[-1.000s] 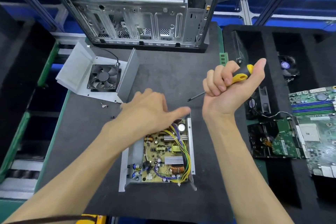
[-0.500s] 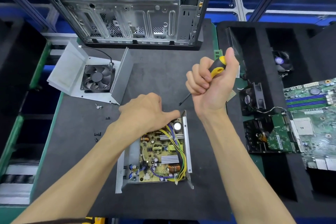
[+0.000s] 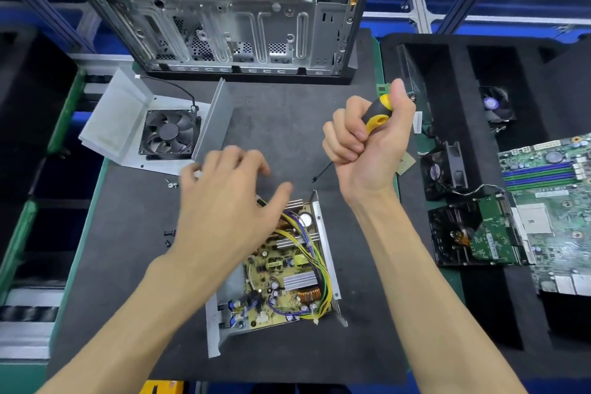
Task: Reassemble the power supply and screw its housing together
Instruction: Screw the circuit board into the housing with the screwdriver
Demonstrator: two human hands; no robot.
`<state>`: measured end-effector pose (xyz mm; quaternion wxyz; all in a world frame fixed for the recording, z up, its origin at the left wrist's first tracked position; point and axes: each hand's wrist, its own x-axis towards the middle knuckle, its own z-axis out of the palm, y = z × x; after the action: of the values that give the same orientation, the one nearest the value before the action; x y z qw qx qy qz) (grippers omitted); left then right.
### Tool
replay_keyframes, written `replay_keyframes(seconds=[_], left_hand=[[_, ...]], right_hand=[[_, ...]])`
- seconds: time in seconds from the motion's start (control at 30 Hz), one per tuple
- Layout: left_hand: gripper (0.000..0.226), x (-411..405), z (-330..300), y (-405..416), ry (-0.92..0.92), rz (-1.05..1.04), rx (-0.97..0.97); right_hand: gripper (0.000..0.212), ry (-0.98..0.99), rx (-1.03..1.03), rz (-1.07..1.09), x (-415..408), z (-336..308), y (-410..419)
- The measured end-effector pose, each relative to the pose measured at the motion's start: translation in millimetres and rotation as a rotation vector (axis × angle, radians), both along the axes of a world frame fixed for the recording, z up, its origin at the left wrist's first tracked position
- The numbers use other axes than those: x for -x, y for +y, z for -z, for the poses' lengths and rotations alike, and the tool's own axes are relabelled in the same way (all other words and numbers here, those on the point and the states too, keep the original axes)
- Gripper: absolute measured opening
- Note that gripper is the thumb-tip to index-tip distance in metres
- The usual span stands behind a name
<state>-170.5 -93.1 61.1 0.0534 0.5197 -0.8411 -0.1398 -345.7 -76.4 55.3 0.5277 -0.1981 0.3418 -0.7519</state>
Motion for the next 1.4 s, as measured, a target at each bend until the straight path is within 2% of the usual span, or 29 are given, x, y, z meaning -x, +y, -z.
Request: replay_keyframes(seconds=[0.1,0.13,0.2,0.3,0.4,0.63,0.93,1.4], left_hand=[[0.038,-23,0,3,-0.005,-0.143,-0.146],[0.035,-28,2,3,0.051,-0.169,-0.227],[0.025,-34,5,3,0.279,-0.208,-0.379],[0.024,-35,10,8,0.444,-0.147,-0.447],[0.024,-35,14,12,0.516,-0.092,-0.413],[0.02,-32,22,16,0.486,-0.039,-0.251],[0.019,-33,26,15,0.486,-0.019,-0.203],[0.02,-33,27,16,0.491,-0.012,-0.181]], right_hand=[[0.055,0.005,0.004,0.028,-1,0,1],[0.055,0.006,0.006,0.038,-2,0,2],[0.055,-0.001,0.009,0.055,-3,1,2],[0.056,-0.004,0.01,0.062,-5,1,4],[0.056,0.005,0.012,0.059,-6,2,6],[0.057,0.031,-0.001,-0.046,-9,-1,6],[0.061,0.087,-0.066,-0.241,-15,5,6],[0.057,0.254,-0.067,-0.298,-20,25,3]])
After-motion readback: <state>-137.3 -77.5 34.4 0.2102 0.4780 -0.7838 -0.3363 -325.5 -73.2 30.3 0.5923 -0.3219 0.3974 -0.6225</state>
